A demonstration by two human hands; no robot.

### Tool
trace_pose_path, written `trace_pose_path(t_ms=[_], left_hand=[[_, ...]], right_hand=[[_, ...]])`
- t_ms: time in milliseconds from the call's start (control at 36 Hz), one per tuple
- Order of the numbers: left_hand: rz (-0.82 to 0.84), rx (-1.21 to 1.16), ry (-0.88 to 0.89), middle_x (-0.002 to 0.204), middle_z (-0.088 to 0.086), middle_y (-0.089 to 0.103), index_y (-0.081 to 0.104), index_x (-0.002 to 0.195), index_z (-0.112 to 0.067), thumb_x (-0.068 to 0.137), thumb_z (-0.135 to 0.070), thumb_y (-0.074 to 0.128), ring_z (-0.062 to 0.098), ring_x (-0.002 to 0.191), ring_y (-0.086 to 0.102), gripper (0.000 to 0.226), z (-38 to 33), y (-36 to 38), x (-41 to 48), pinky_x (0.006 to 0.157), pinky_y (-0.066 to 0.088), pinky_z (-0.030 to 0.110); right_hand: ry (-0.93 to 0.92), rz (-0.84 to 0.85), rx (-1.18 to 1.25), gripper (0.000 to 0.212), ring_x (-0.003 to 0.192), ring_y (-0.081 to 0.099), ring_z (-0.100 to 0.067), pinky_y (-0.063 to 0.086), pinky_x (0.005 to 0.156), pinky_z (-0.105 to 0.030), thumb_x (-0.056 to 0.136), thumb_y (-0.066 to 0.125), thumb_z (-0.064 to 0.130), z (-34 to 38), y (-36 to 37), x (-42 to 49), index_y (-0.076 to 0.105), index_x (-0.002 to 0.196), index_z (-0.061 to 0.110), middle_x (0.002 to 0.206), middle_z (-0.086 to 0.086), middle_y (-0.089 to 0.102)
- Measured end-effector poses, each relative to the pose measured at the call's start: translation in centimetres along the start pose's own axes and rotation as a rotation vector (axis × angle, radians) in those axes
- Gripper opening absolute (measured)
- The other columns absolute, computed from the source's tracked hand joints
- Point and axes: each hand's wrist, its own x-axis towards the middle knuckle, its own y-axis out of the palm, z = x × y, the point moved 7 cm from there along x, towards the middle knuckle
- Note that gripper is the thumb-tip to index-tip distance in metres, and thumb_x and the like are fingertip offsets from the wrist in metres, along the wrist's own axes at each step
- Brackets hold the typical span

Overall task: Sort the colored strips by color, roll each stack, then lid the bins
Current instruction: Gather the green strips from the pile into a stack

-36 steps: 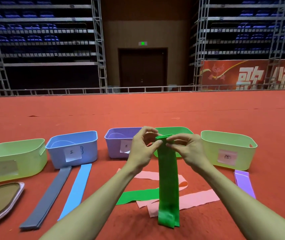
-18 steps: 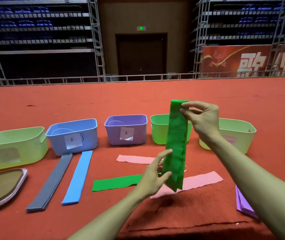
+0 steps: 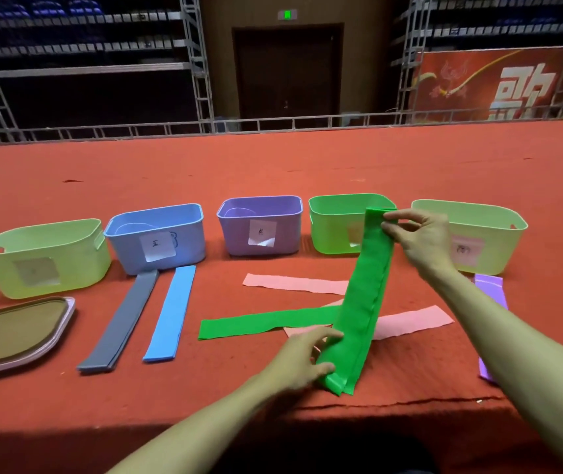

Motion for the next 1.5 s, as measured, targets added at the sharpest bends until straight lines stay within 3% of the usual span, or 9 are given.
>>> trace_pose_path(t_ms=[83,167,333,500,667,1028,1194,1389,1500], left_hand=[[0.036,0.079,-0.008,0.115,0.003,0.064,0.055,0.13,-0.021,0.082,-0.014,0.071,0.015,0.08,0.056,0.051,0.3,0.4,-0.2,0.074,0.036,0.009],[0.015,0.056,-0.067,0.103,-0.002,0.064,0.06,0.124,-0.017,0.085,-0.017,0.067,0.001,0.068,0.048,0.039,1.5,-0.1,-0.3,0.074,0.038,0.008],[-0.113,0.016,-0.366,0.106,0.005,0.07,0.068,0.106,-0.013,0.09,-0.023,0.062,0.015,0.092,0.062,0.019,7.3,-4.7,-1.2,0.088,0.047,0.024],[-0.29,0.272,-0.655,0.12,0.009,0.062,0.061,0.118,-0.022,0.09,-0.037,0.059,0.026,0.124,0.044,0.031,12.6,-10.3,-4.0,0.098,0.031,0.032],[-0.268,0.345,-0.839,0.132,0.017,0.043,0.048,0.131,-0.024,0.086,-0.049,0.056,0.034,0.128,0.032,0.052,16.3,-11.0,-6.4,0.105,0.028,0.039],[-0.382,0.305,-0.764,0.129,0.009,0.056,0.063,0.122,-0.015,0.087,-0.028,0.065,0.027,0.126,0.044,0.038,15.6,-11.9,-6.2,0.101,0.033,0.035],[-0.492,0.15,-0.665,0.116,0.015,0.067,0.069,0.112,-0.004,0.081,-0.01,0.073,0.025,0.099,0.065,0.032,15.4,-12.5,-5.9,0.093,0.048,0.033],[-0.541,0.167,-0.653,0.108,0.012,0.07,0.071,0.102,-0.006,0.081,-0.008,0.071,0.027,0.104,0.062,0.021,15.6,-12.6,-6.3,0.095,0.043,0.031],[-0.626,0.153,-0.618,0.106,0.011,0.07,0.072,0.098,-0.005,0.08,0.007,0.062,0.028,0.103,0.062,0.024,14.7,-13.2,-6.4,0.094,0.04,0.028]], right_hand=[[0.007,0.018,0.0,0.023,0.062,0.063,0.005,0.057,0.069,-0.022,0.077,0.072,-0.005,-0.9,0.5,-0.8,0.071,0.089,0.014,0.087,-0.009,0.07],[-0.011,0.029,-0.025,0.022,0.062,0.063,0.007,0.055,0.068,-0.014,0.076,0.073,-0.004,-1.1,0.9,-1.3,0.071,0.09,0.014,0.088,-0.005,0.07],[-0.02,0.05,-0.048,0.022,0.062,0.063,0.006,0.056,0.069,-0.016,0.076,0.075,-0.001,-1.9,1.3,-1.5,0.071,0.09,0.016,0.086,-0.002,0.071],[-0.017,0.063,-0.048,0.021,0.062,0.062,0.006,0.055,0.068,-0.015,0.075,0.075,-0.001,-2.4,1.9,-1.9,0.072,0.09,0.014,0.085,-0.004,0.071],[0.007,0.107,-0.044,0.021,0.065,0.064,0.001,0.056,0.068,-0.018,0.076,0.075,0.0,-2.6,2.7,-2.5,0.072,0.091,0.014,0.085,-0.004,0.071],[-0.024,0.167,-0.034,0.023,0.067,0.064,-0.001,0.056,0.07,-0.018,0.075,0.076,0.001,-1.1,3.5,-3.0,0.072,0.088,0.019,0.082,0.0,0.072],[-0.073,0.219,-0.035,0.024,0.07,0.064,0.007,0.055,0.07,-0.014,0.075,0.076,0.001,0.5,4.1,-3.4,0.072,0.089,0.021,0.085,0.003,0.071],[-0.144,0.254,-0.049,0.027,0.074,0.068,-0.012,0.058,0.071,-0.027,0.075,0.076,0.003,2.0,4.5,-3.5,0.071,0.084,0.028,0.083,0.004,0.072],[-0.183,0.269,-0.057,0.033,0.076,0.068,-0.009,0.057,0.073,-0.029,0.076,0.075,0.001,3.0,4.5,-3.7,0.07,0.081,0.033,0.081,0.012,0.07]])
